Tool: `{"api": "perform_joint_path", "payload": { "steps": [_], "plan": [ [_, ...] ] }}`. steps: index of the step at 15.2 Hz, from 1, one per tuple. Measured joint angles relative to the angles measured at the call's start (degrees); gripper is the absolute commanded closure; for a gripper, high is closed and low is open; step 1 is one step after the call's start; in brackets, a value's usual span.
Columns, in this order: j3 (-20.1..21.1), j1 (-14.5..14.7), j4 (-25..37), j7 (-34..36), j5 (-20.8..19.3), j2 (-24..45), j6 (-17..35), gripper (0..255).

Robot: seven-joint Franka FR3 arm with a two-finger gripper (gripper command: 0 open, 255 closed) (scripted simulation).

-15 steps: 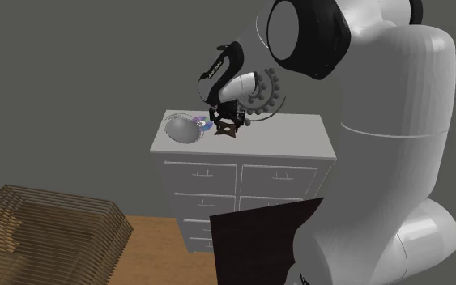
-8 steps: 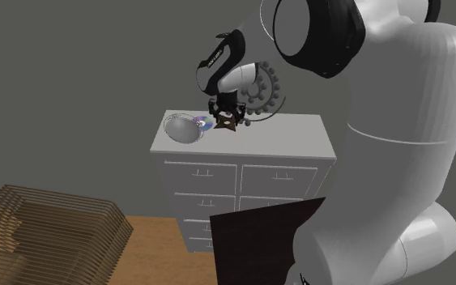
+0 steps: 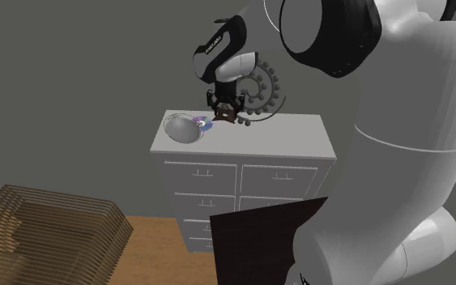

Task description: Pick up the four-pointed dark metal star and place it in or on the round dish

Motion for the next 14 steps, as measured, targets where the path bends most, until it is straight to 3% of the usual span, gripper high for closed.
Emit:
{"api": "perform_joint_path", "payload": {
  "steps": [6,14],
  "plan": [
    [1.36,4.94,8.6,6.6,-1.49,5.6,-3.17,255],
    [2.39,12.62,27.09,14.7,-3.55,16.63,-10.88,255]
  ]
}}
